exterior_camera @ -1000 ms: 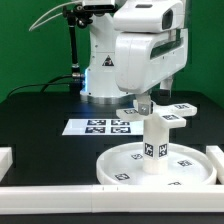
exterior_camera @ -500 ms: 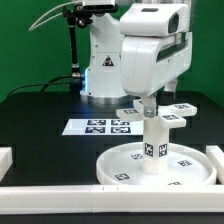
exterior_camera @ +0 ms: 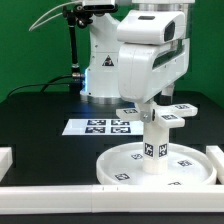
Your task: Assemble round table
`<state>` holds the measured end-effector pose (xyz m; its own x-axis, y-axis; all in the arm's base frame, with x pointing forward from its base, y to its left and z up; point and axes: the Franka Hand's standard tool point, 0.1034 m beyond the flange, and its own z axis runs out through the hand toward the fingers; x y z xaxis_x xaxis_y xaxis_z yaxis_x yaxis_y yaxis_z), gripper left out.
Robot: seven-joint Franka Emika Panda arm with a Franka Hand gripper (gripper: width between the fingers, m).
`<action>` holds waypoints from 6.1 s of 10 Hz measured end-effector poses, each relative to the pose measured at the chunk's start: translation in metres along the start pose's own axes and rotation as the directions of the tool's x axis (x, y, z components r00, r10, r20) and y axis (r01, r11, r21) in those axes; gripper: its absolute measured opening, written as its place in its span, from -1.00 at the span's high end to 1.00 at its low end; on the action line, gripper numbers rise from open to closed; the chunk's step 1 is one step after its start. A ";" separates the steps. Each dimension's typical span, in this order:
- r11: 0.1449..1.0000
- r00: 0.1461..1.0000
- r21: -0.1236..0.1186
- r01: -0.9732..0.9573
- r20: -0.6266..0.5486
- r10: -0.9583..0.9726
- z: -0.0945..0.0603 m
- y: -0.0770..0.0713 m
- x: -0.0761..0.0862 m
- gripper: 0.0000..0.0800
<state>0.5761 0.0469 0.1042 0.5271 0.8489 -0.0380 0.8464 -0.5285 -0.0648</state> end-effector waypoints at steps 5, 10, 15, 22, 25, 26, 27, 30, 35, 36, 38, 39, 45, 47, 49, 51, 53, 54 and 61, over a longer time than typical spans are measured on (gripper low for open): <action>0.999 0.999 0.000 -0.045 0.000 0.045 0.000 0.001 -0.001 -0.10; 0.914 0.914 0.010 -0.406 0.004 0.406 0.001 0.000 -0.002 -0.10; 0.667 0.667 0.013 -0.745 -0.011 0.745 0.001 0.000 0.001 -0.11; 0.099 0.100 0.059 -0.993 0.014 0.995 0.001 0.000 0.002 -0.11; -0.183 -0.182 0.086 -0.979 0.015 0.983 0.002 0.000 0.002 -0.11; -0.211 -0.210 0.087 -0.974 0.017 0.977 0.002 0.000 0.003 -0.11; -0.306 -0.305 0.089 -0.948 0.027 0.952 0.002 0.001 0.003 -0.11; -0.520 -0.518 0.087 -0.850 0.047 0.854 0.001 0.002 0.004 -0.11; -0.838 -0.831 0.094 -0.538 0.106 0.546 0.001 0.003 0.003 -0.11; -0.883 -0.876 0.090 -0.461 0.110 0.469 0.000 0.004 0.003 -0.11; -0.903 -0.896 0.085 -0.420 0.116 0.428 0.000 0.004 0.003 -0.11; -0.923 -0.915 0.081 -0.377 0.121 0.385 0.000 0.004 0.003 -0.11; -0.997 -0.985 0.074 0.001 0.171 0.012 0.001 0.003 0.001 -0.11; -0.994 -0.978 0.081 0.070 0.201 -0.052 0.001 0.003 0.001 -0.11; -0.990 -0.973 0.084 0.109 0.214 -0.089 0.001 0.002 0.001 -0.11; -0.991 -0.973 0.089 0.101 0.218 -0.079 0.001 0.003 0.000 -0.11; -0.994 -0.975 0.086 0.068 0.215 -0.048 0.000 0.001 0.002 -0.47; -0.996 -0.974 0.071 0.046 0.225 -0.029 -0.009 -0.003 0.005 -0.58; -0.989 -0.965 0.065 -0.134 0.220 0.145 -0.022 -0.009 0.011 -0.62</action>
Offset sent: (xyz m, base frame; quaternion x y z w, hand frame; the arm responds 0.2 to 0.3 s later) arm 0.0000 0.0000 0.0000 0.0000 0.0000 0.0000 1.0000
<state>0.5763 0.0609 0.1266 -0.4019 -0.8953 -0.1922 -0.9126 0.4089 0.0040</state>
